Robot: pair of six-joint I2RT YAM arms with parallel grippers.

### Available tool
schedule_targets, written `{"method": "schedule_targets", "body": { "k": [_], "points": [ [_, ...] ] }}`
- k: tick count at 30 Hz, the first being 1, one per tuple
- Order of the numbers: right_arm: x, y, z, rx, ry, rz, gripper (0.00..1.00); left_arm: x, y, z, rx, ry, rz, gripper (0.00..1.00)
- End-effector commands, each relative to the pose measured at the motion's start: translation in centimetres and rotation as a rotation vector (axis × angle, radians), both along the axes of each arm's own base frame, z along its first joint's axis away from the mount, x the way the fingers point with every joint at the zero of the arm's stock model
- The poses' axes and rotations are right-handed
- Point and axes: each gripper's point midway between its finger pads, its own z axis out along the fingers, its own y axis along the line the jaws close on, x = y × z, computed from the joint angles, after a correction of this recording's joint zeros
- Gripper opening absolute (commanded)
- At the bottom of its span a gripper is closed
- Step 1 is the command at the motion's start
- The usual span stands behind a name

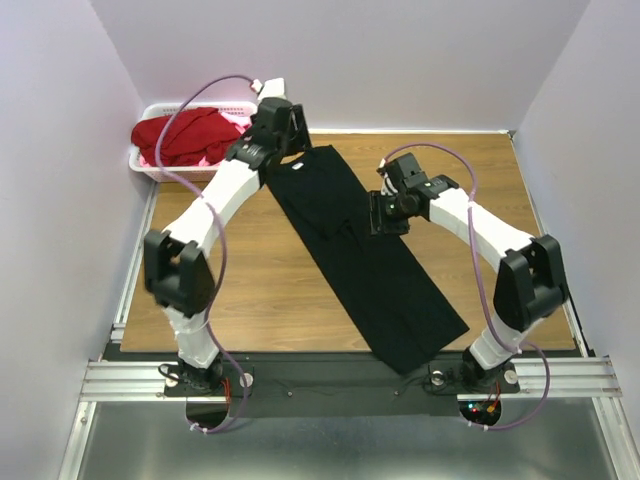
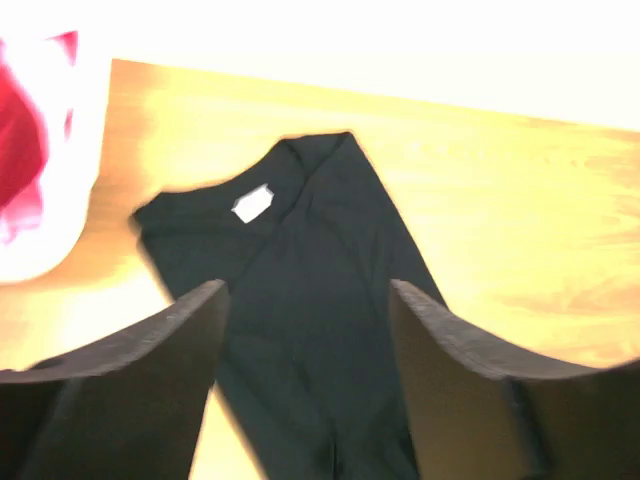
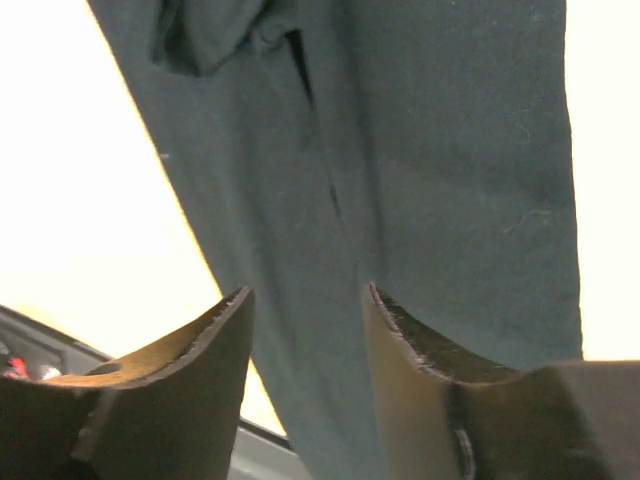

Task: Fold and stack the t-shirts
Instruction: Fold the tshirt

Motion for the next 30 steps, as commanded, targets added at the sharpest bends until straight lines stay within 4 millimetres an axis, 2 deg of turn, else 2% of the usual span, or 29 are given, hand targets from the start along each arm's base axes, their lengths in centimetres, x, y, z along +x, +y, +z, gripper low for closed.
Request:
{"method": "schedule_targets", "body": {
  "k": [1,3,6,9,13,15,16,18,19,21,23,24,30],
  "points": [
    [1.1,-0.1,-1.2,-0.048,-0.013,0.043,0.51,-4.1,1.1,-6.6,0.033,0.156,0.036,0.73],
    [1.0,0.2,-1.7,-0.040,-0.001,0.064,0.46,-5.2,0.8,-8.7,0.055,0.202,0.018,0.69],
    [1.5,1.6,-1.6,0.025,-0.015,0.089,0.46,-5.7,1.1,-10.6,0.078,0.236,0.025,0.68],
    [2.2,2.7,-1.7,0.071,-0.018,0.090,0.46,-5.5,1.2,-11.3,0.096,0.229,0.022,0.68],
    [3.5,3.7,-2.0,0.100,-0.029,0.085,0.46,-4.6,0.7,-13.5,0.127,0.266,0.005,0.68],
    [3.6,3.5,-2.4,0.085,-0.026,0.074,0.46,-4.2,0.3,-14.4,0.127,0.281,-0.003,0.68],
    [3.7,3.0,-2.8,0.060,-0.031,0.061,0.46,-3.8,-0.1,-15.4,0.135,0.297,-0.008,0.68],
    [3.2,2.5,-3.4,0.038,-0.024,0.055,0.46,-3.1,-0.4,-16.0,0.143,0.298,-0.009,0.68],
    [3.0,2.2,-3.5,0.033,-0.022,0.052,0.46,-2.9,-0.4,-17.5,0.164,0.321,-0.012,0.68],
    [1.6,1.7,-4.7,0.022,0.017,0.052,0.46,-2.1,-0.6,-18.6,0.182,0.330,-0.012,0.68],
    [0.6,1.2,-5.1,0.016,0.035,0.045,0.46,-1.7,-0.8,-19.2,0.196,0.336,-0.021,0.68],
    [-0.4,0.7,-6.0,0.004,0.062,0.040,0.46,-1.4,-1.0,-19.8,0.202,0.341,-0.027,0.68],
    [-2.5,-0.4,-7.1,-0.008,0.107,0.017,0.46,-0.6,-1.0,-21.2,0.243,0.365,-0.021,0.68]
  ]
}}
